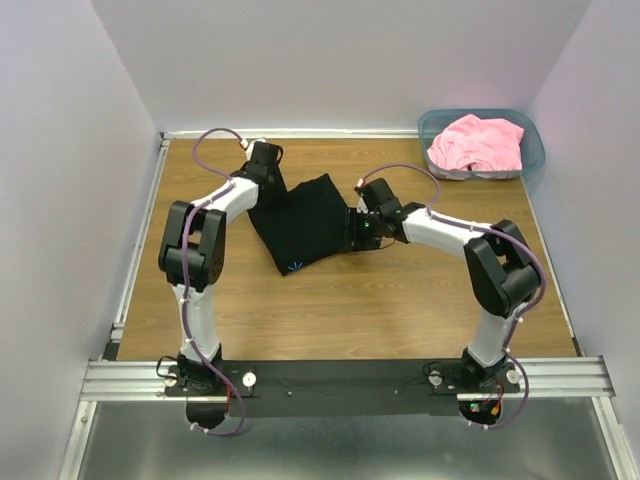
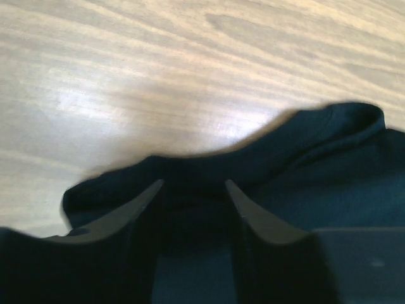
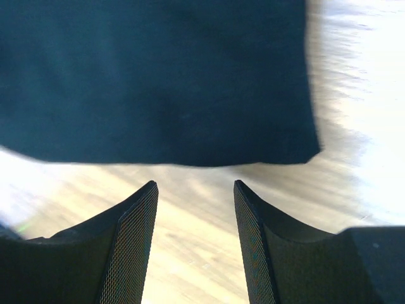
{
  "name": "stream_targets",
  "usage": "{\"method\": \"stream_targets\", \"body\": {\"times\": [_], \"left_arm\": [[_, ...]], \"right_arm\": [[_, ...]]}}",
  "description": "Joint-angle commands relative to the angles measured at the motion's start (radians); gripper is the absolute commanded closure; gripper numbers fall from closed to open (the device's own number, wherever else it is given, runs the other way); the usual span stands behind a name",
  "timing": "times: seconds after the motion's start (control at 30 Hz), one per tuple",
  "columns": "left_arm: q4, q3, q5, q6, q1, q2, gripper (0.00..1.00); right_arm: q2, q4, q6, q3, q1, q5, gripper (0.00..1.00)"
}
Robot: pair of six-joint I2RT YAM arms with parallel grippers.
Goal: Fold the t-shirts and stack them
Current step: Fold the tshirt
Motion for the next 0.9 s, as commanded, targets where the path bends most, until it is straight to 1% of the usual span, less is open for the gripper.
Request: {"method": "stream_targets", "body": {"times": [0.0, 0.03, 0.07, 0.1, 0.13, 0.17, 0.2, 0.23, 0.3, 0.33, 0.37, 0.4, 0.43, 0.53, 0.57, 0.63, 0.67, 0.73, 0.77, 0.87], "left_arm": [[0.044, -0.081, 0.008, -0.014, 0.001, -0.181, 0.46], [0.06, -0.13, 0.003, -0.024, 0.006, -0.222, 0.44], [0.061, -0.151, -0.004, -0.053, 0.009, -0.297, 0.41], [0.074, -0.179, -0.014, -0.064, 0.013, -0.333, 0.41], [0.087, -0.232, -0.014, -0.075, 0.016, -0.365, 0.4], [0.099, -0.26, -0.009, -0.09, 0.029, -0.423, 0.4], [0.123, -0.289, 0.003, -0.099, 0.033, -0.45, 0.4], [0.131, -0.338, 0.005, -0.109, 0.041, -0.489, 0.41], [0.159, -0.389, 0.015, -0.113, 0.055, -0.517, 0.43], [0.191, -0.432, 0.026, -0.115, 0.058, -0.53, 0.44], [0.211, -0.45, 0.041, -0.113, 0.061, -0.527, 0.49], [0.244, -0.476, 0.09, -0.103, 0.067, -0.522, 0.53], [0.246, -0.484, 0.133, -0.101, 0.069, -0.498, 0.57], [0.278, -0.483, 0.167, -0.11, 0.085, -0.45, 0.63], [0.288, -0.483, 0.193, -0.113, 0.09, -0.421, 0.68], [0.315, -0.466, 0.221, -0.119, 0.105, -0.384, 0.7], [0.318, -0.454, 0.225, -0.121, 0.111, -0.337, 0.71], [0.326, -0.42, 0.239, -0.123, 0.14, -0.262, 0.72], [0.329, -0.408, 0.245, -0.124, 0.154, -0.237, 0.72], [0.332, -0.363, 0.307, -0.139, 0.196, -0.136, 0.74]], "right_arm": [[-0.085, 0.011, 0.023, 0.078, 0.003, -0.049, 0.41], [-0.082, 0.012, 0.004, 0.107, -0.002, -0.069, 0.4], [-0.063, 0.012, -0.004, 0.139, -0.018, -0.095, 0.4], [-0.047, 0.015, -0.007, 0.217, -0.026, -0.144, 0.4], [-0.026, 0.015, -0.01, 0.256, -0.035, -0.176, 0.4], [0.002, 0.02, -0.02, 0.308, -0.052, -0.213, 0.4], [0.06, 0.023, -0.024, 0.352, -0.06, -0.273, 0.4], [0.097, 0.024, -0.03, 0.456, -0.069, -0.293, 0.4], [0.164, 0.029, -0.037, 0.555, -0.074, -0.354, 0.4], [0.247, 0.035, -0.034, 0.661, -0.077, -0.382, 0.4], [0.284, 0.038, -0.028, 0.708, -0.086, -0.405, 0.4], [0.369, 0.049, -0.021, 0.759, -0.089, -0.455, 0.4], [0.403, 0.055, -0.007, 0.837, -0.092, -0.492, 0.4], [0.5, 0.084, 0.006, 0.931, -0.098, -0.52, 0.4], [0.558, 0.087, 0.016, 0.977, -0.1, -0.522, 0.4], [0.608, 0.113, 0.042, 1.003, -0.109, -0.537, 0.4], [0.644, 0.13, 0.053, 1.006, -0.12, -0.546, 0.4], [0.695, 0.176, 0.074, 0.999, -0.14, -0.552, 0.4], [0.695, 0.191, 0.081, 0.994, -0.147, -0.552, 0.4], [0.781, 0.274, 0.122, 0.971, -0.184, -0.562, 0.4]]}}
